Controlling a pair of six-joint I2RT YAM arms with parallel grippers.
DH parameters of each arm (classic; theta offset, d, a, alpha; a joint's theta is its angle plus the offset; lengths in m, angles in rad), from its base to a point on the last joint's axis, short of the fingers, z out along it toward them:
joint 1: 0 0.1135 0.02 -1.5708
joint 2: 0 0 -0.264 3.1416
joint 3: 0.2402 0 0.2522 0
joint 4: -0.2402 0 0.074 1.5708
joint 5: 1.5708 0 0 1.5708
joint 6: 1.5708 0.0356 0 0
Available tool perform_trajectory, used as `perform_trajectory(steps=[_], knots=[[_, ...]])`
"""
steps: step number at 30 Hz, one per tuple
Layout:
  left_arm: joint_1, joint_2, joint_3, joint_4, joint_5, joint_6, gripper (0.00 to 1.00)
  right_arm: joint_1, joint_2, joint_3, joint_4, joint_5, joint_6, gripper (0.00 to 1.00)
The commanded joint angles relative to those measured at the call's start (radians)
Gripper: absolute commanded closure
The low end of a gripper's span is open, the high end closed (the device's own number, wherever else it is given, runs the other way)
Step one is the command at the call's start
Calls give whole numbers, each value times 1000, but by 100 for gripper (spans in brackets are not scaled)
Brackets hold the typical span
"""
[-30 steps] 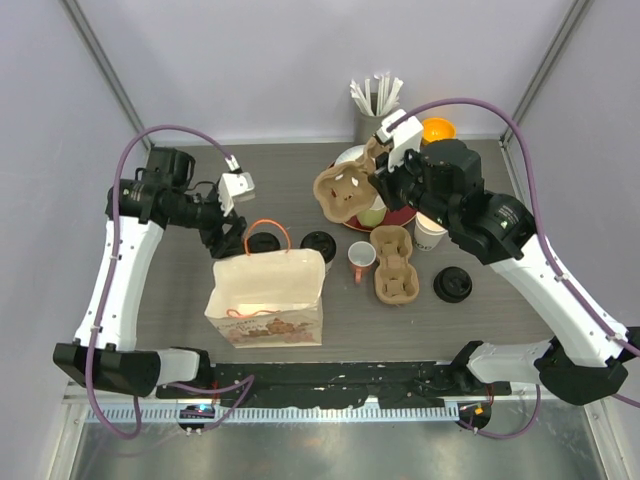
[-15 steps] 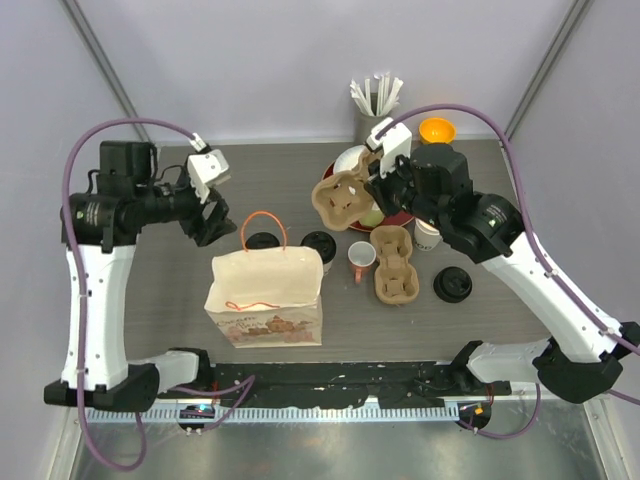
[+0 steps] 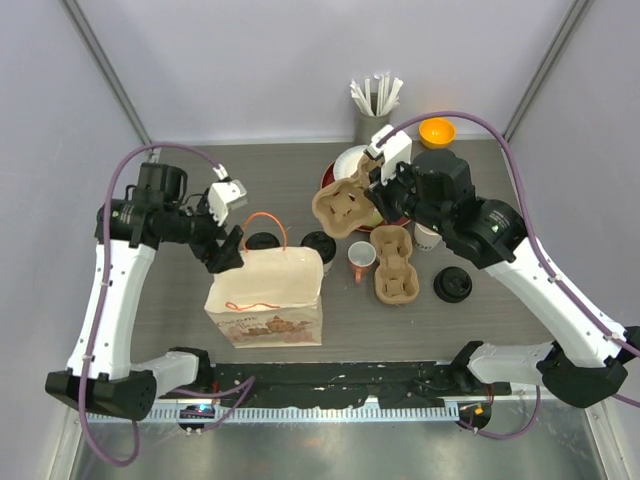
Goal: Pack the takeout coffee
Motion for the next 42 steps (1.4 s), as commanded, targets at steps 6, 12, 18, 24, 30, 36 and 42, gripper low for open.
perform_trajectory(steps=[6,12,18,24,30,36,42], knots=[[-92,46,-88,-40,-53,-17,30,13,-28,9,42,-19,11,99],[-92,40,-34,-184,22,62,92,17,-21,18,34,-16,8,99],[-93,17,54,-309,107,57,100,20,-9,23,28,-20,8,99],[-93,14,180,-310,186,-37,100,24,2,54,3,6,33,99],[-92,43,281,-310,246,-109,100,23,-6,164,-49,211,110,99],[-92,59,338,-310,283,-138,100,23,-26,181,-23,259,122,99],[-89,42,401,-102,98,-365,100,23,-6,207,14,383,116,99]])
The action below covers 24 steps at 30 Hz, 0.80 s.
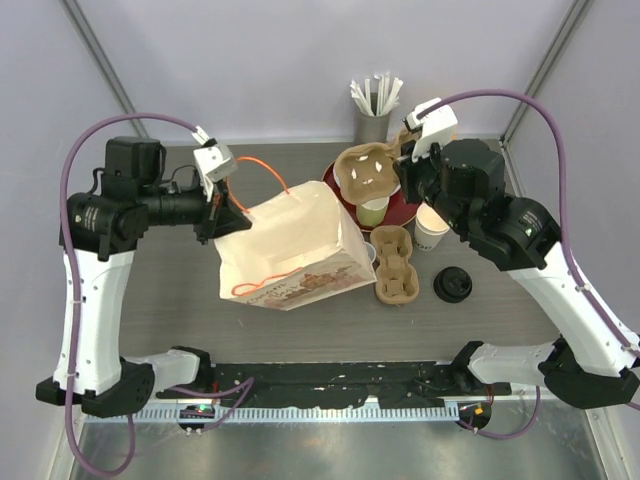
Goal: Pack the takeout coffee
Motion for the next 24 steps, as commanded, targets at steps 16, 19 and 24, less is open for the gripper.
perform_trajectory(steps=[16,19,24], knots=[[503,197,302,57,-94,-312,100,-8,192,169,197,153,-139,99],[559,220,292,68,-146,-288,100,-20,206,161,205,136,-147,99],[645,228,227,31,-214,-208,100,-49,211,123,222,89,-151,99]])
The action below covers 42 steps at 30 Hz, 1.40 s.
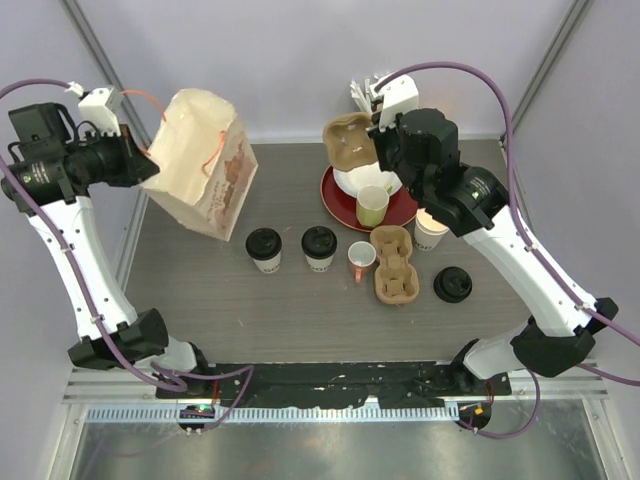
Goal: Pack the takeout coffee
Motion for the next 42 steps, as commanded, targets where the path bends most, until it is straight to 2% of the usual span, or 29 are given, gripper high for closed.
perform_trajectory(steps=[1,9,16,29,42], knots=[[61,-20,-29,-35,-62,80,100,-23,-7,-1,79,-41,-16,99],[83,-60,-245,-62,-139,181,100,-35,-3,-40,96,-93,-15,99],[89,-71,-440,-36,-70,174,100,-38,-3,-56,101,-116,-16,99],[89,-35,-542,-109,91,209,100,-37,8,-47,99,-130,-16,99],[20,-51,-577,-137,128,216,100,-37,71,17,72,-207,4,99]])
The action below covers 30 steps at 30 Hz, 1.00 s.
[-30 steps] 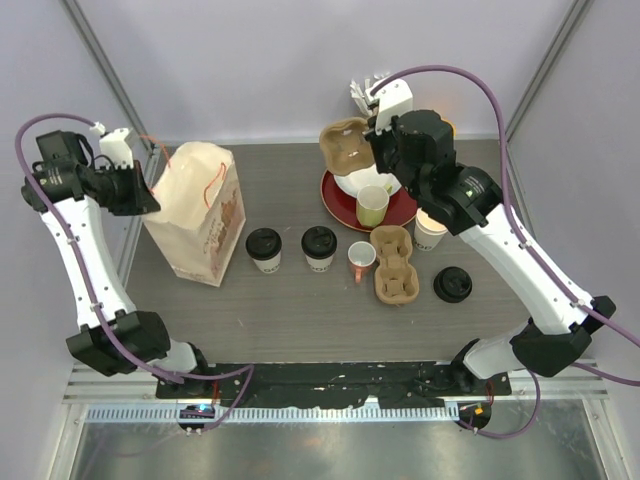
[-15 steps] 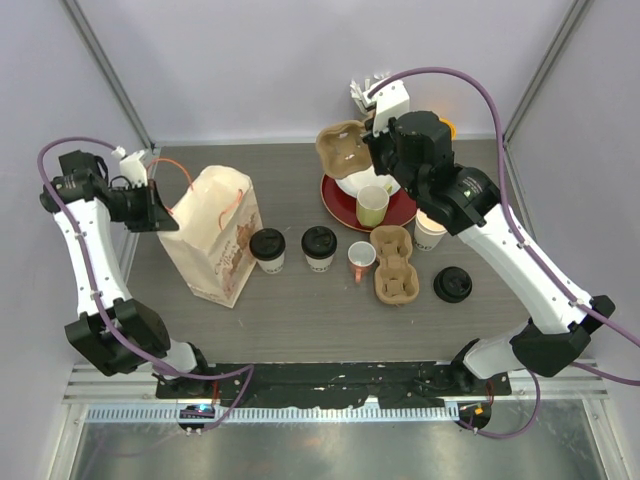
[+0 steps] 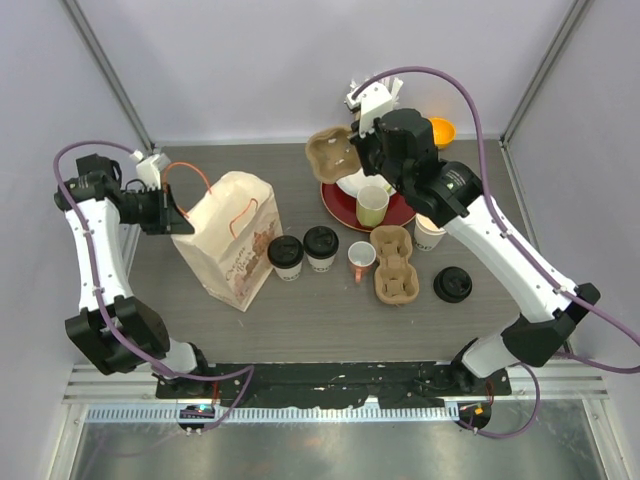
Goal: Pack the takeout coffee
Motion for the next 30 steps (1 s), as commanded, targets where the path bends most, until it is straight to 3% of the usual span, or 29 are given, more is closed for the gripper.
perform_trajectory(steps=[1,9,22,30], knots=[[-17,-22,9,-117,47,38,100,-4,24,88,27,-55,15,99],[-20,-21,18,-193,24,117,100,11,101,187,-5,-142,47,99],[-97,-44,9,-134,19,123,100,198,498,746,-131,-272,2,99],[-105,-82,29,-109,8,92,100,276,561,728,-140,-306,13,99]])
